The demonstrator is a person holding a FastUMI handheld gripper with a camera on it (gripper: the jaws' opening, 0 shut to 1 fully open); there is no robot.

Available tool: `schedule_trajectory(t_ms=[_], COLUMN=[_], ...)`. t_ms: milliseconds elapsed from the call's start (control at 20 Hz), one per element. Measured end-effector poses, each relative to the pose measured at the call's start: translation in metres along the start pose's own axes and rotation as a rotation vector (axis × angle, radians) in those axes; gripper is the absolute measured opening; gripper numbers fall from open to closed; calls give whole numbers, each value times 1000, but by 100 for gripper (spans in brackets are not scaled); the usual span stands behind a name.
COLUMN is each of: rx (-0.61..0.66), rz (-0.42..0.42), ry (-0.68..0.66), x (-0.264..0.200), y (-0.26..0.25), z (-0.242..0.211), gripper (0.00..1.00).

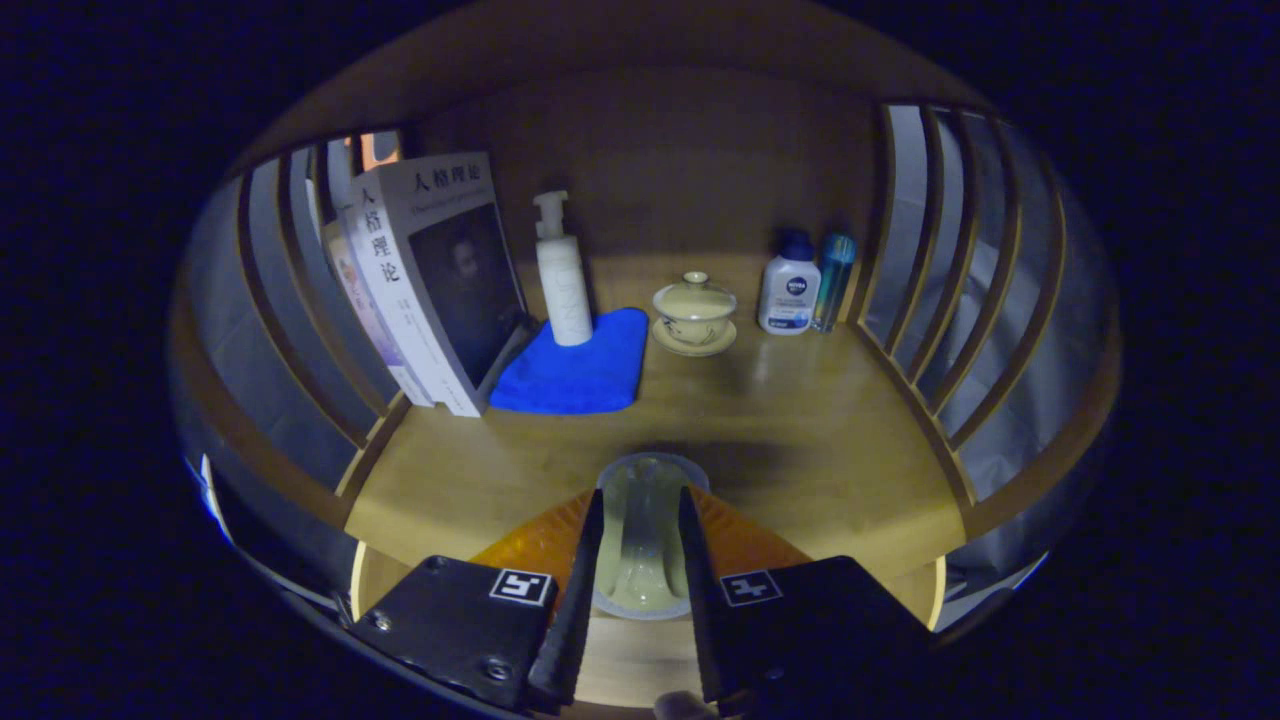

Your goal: Pull open the drawer, take out the items inside it, and place them on the countertop above the cabinet.

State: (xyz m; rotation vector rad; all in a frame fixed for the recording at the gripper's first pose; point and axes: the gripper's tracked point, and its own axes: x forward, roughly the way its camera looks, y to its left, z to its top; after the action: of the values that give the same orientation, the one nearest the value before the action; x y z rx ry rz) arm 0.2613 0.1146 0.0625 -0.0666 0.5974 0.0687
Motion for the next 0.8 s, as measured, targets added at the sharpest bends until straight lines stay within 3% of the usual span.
schedule_trajectory(t_ms=[450, 700, 800], rx=[-56, -72, -70], rz=[33, 20, 14], ry=[-232, -404, -471], x=[-75, -130, -152], y=[20, 22, 21], z=[-17, -40, -51], gripper=[49, 100, 100])
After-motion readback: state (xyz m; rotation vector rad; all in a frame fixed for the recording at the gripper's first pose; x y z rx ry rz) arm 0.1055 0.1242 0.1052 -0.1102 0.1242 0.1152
